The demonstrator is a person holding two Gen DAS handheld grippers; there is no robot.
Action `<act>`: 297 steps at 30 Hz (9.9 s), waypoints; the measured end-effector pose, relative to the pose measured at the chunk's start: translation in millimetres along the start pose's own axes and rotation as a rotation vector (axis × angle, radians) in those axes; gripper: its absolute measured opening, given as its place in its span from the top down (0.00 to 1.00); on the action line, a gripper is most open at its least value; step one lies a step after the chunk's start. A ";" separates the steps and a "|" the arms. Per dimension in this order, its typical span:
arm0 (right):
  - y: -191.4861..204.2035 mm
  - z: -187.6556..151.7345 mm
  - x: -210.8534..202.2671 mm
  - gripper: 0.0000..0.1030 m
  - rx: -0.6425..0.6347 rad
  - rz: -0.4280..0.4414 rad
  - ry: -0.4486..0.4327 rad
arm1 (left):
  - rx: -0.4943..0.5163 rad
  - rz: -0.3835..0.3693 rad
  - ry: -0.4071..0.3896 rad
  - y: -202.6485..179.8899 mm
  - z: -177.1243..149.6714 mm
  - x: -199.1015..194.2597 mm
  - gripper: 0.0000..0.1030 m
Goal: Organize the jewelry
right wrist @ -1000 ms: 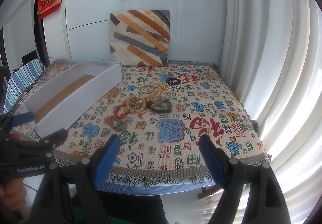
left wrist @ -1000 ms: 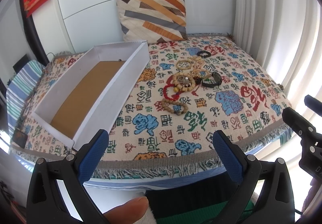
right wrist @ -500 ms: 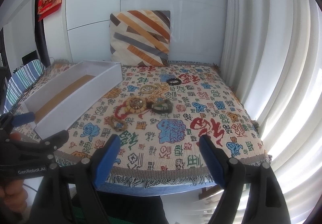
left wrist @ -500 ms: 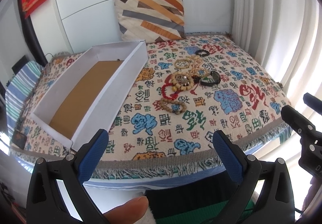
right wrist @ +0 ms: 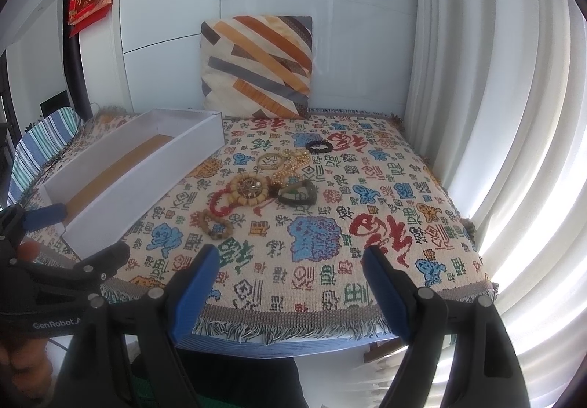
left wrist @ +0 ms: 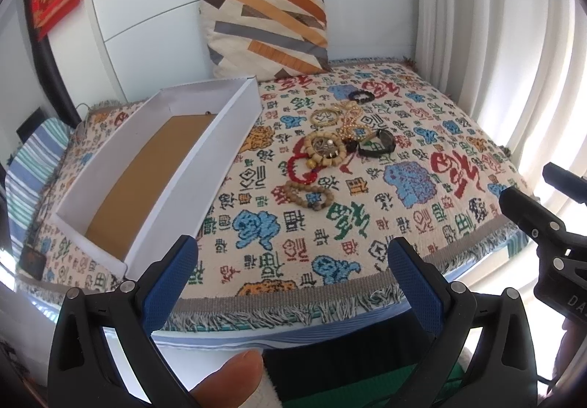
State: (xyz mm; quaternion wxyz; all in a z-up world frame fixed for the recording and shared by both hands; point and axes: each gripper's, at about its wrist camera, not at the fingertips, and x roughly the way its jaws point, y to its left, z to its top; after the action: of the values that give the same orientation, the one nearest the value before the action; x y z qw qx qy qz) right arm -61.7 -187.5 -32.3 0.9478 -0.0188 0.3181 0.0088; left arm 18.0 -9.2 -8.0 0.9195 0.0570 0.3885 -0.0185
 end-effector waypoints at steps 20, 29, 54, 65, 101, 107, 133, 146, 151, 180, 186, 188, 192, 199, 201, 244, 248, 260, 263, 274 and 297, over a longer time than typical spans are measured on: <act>3.8 9.3 16.0 0.21 -0.014 -0.001 0.025 | -0.042 0.018 0.048 14.7 6.3 20.2 0.00; -10.6 19.2 37.9 0.21 -0.019 -0.018 0.064 | -0.045 -0.028 0.083 49.7 20.0 44.4 0.00; -36.4 35.1 163.4 0.20 0.034 0.028 0.288 | -0.169 -0.178 0.500 41.5 45.3 197.9 0.01; -57.0 53.6 204.4 0.21 0.054 0.029 0.322 | -0.233 -0.115 0.589 42.4 42.8 274.9 0.02; -39.0 114.0 329.5 0.89 -0.140 0.284 0.585 | -0.246 -0.192 0.558 51.4 103.1 252.9 0.91; -25.1 145.2 298.4 0.89 -0.148 0.342 0.541 | -0.287 -0.236 0.499 74.5 116.6 214.8 0.91; 353.4 220.1 312.6 0.89 -0.565 0.631 0.529 | -0.620 0.087 0.407 325.8 100.9 183.9 0.91; 343.8 207.3 319.1 0.53 -0.527 0.542 0.463 | -0.619 0.163 0.385 336.8 66.9 184.6 0.22; 305.7 218.5 296.2 0.48 -0.452 0.522 0.402 | -0.593 0.145 0.321 319.9 72.5 166.6 0.15; -33.4 201.7 171.6 0.41 -0.009 0.221 0.159 | -0.170 -0.277 0.203 70.3 102.9 155.0 0.03; -67.7 152.1 192.7 0.41 0.071 0.201 0.272 | -0.110 -0.257 0.273 47.5 100.9 177.2 0.04; -74.3 137.9 202.0 0.41 0.109 0.226 0.317 | -0.087 -0.235 0.298 43.7 100.5 186.6 0.04; -80.1 122.0 214.8 0.41 0.130 0.217 0.359 | -0.065 -0.216 0.340 38.6 97.4 203.3 0.04; -84.0 121.1 233.7 0.41 0.134 0.218 0.394 | -0.064 -0.225 0.399 34.7 101.7 227.5 0.04; -85.7 121.7 241.1 0.41 0.143 0.227 0.410 | -0.076 -0.230 0.419 36.2 105.5 234.0 0.04; -86.8 232.0 453.7 0.41 0.111 0.274 0.594 | -0.083 -0.253 0.613 16.3 148.2 352.8 0.20; -72.0 235.7 494.5 0.41 0.104 0.268 0.636 | -0.091 -0.259 0.627 15.2 146.8 360.3 0.24; -34.8 224.7 555.7 0.63 0.008 0.105 0.696 | -0.102 -0.287 0.659 13.3 145.4 378.6 0.44; -30.8 224.9 556.3 0.76 -0.016 0.063 0.677 | -0.086 -0.278 0.662 11.3 145.7 380.8 0.60; -75.4 239.3 531.0 0.88 0.093 0.121 0.599 | -0.150 -0.362 0.613 12.0 158.5 361.8 0.88; -71.2 281.4 354.8 0.88 0.049 0.285 0.412 | -0.227 -0.400 0.412 31.7 194.2 221.0 0.88</act>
State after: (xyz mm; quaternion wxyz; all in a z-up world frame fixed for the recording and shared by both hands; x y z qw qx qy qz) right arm 392.8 -245.4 -19.9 0.8523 0.0478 0.5042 0.1306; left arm 313.0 1.4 -29.2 0.8001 -0.1209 0.5697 -0.1436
